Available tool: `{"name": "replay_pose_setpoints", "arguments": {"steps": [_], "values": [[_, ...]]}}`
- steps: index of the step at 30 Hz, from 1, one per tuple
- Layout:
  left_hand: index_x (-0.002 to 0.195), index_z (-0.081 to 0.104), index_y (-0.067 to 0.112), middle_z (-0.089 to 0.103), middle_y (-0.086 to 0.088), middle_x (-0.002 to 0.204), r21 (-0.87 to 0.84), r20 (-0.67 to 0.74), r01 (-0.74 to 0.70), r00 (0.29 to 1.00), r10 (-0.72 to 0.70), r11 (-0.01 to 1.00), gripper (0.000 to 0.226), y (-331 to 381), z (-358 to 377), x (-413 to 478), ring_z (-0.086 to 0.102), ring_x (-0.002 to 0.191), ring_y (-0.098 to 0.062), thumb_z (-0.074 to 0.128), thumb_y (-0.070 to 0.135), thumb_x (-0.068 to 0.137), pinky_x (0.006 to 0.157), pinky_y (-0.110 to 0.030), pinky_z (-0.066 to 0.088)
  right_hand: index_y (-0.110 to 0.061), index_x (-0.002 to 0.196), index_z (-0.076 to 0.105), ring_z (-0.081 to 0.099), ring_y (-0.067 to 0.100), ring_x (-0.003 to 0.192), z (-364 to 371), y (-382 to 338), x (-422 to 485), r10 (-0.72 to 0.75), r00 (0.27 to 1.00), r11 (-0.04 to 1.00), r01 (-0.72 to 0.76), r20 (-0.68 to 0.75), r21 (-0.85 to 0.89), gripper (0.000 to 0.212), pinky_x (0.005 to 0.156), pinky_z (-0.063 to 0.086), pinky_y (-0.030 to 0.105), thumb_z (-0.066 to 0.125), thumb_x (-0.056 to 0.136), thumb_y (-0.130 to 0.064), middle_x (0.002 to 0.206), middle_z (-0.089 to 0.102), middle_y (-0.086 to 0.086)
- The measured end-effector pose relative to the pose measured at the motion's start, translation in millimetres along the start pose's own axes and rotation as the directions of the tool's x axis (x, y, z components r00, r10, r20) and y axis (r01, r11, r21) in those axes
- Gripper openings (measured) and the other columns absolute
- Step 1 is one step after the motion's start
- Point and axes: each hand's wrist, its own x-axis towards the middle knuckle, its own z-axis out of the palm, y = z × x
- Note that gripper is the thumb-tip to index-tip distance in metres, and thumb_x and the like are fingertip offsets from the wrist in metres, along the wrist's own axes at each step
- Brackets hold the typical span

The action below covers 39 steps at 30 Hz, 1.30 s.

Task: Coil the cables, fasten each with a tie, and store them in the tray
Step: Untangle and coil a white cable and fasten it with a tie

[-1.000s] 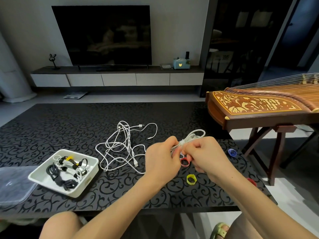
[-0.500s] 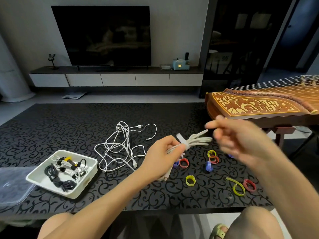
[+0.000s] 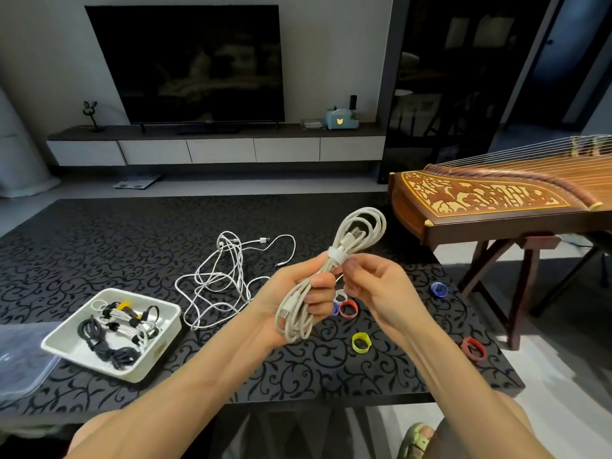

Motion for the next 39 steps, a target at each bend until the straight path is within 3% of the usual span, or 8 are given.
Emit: {"name": "replay_pose_setpoints", "arguments": {"steps": [8,12,16,19,26,29,34,39], "values": [[0.08,0.058,0.008,0.041,0.007,0.046,-0.021,-0.134,-0.147,0.981,0.143,0.989,0.015,-6,-6,-7,0.032,0.033,-0.004,0.054,0.023,0.08,0.039,-0.014,0.021,0.002,0.073,0.065,0.041,0.011,0.052,7,-7,-9,-0.101,0.987,0.967,0.068,-0.123,-0.246,0.024,0.053,0.033,0.028,0.063,0.089,-0.016,0.051,0.049,-0.002],[0.072,0.051,0.014,0.044,0.004,0.049,0.377,-0.234,-0.337,0.867,0.44,0.863,0.018,-12,-4,1,0.036,0.039,-0.003,0.062,0.026,0.077,0.041,-0.014,0.03,-0.01,0.065,0.065,0.042,0.005,0.048,23,-7,-15,-0.063,0.982,0.996,0.052,-0.18,-0.069,0.026,0.048,0.035,0.019,0.059,0.091,-0.008,0.051,0.052,-0.007],[0.068,0.053,0.013,0.052,-0.001,0.054,0.795,-0.095,-0.391,0.675,0.731,0.464,0.024,-10,-7,3,0.044,0.05,-0.012,0.062,0.016,0.09,0.051,-0.022,0.037,-0.007,0.065,0.064,0.039,0.005,0.049,28,-11,-9,0.018,0.981,0.999,-0.009,-0.195,0.047,0.03,0.046,0.033,0.017,0.052,0.092,0.0,0.055,0.049,-0.003],[0.071,0.055,0.009,0.05,0.002,0.054,0.979,0.196,-0.157,0.523,0.829,-0.133,0.027,-10,-13,0,0.048,0.051,-0.021,0.059,0.026,0.091,0.052,-0.034,0.038,-0.005,0.064,0.063,0.041,0.005,0.05,30,-12,-7,0.115,0.979,0.988,-0.096,-0.168,0.118,0.03,0.051,0.034,0.02,0.052,0.09,0.003,0.06,0.05,0.001],[0.072,0.066,0.005,0.051,-0.004,0.049,0.619,0.666,0.0,0.529,0.526,-0.785,0.007,-5,-11,0,0.047,0.044,-0.025,0.07,0.001,0.076,0.042,-0.034,0.04,-0.001,0.075,0.058,0.033,0.007,0.044,26,-5,2,0.265,0.951,0.945,-0.223,-0.159,0.24,0.024,0.04,0.027,0.019,0.066,0.088,-0.019,0.049,0.042,-0.003],[0.079,0.072,0.013,0.062,-0.001,0.057,0.724,0.507,-0.024,0.696,0.508,-0.69,0.013,6,-9,-3,0.059,0.056,-0.021,0.077,0.025,0.076,0.051,-0.033,0.046,-0.002,0.074,0.056,0.029,0.007,0.043,25,3,6,0.282,0.942,0.933,-0.225,-0.18,0.282,0.023,0.038,0.024,0.018,0.059,0.093,-0.014,0.05,0.038,-0.002],[0.106,0.068,0.023,0.074,0.006,0.098,0.892,-0.104,-0.204,0.775,0.623,0.403,0.024,37,-45,-18,0.068,0.095,-0.011,0.048,0.032,0.098,0.093,-0.029,0.05,-0.009,0.07,0.048,0.026,0.007,0.044,0,17,19,0.547,0.828,0.665,-0.341,-0.122,0.665,0.028,0.044,0.02,0.016,0.05,0.097,-0.016,0.047,0.034,-0.001],[0.133,0.05,0.023,0.055,0.006,0.134,0.999,-0.032,0.047,0.864,0.503,-0.018,0.062,-14,-78,-9,0.05,0.124,-0.008,0.078,0.019,0.077,0.109,-0.03,0.036,-0.004,0.076,0.052,0.036,0.0,0.061,12,52,13,0.669,0.728,0.249,-0.408,0.149,0.879,0.024,0.053,0.032,0.016,0.049,0.097,-0.016,0.05,0.039,0.004]]}}
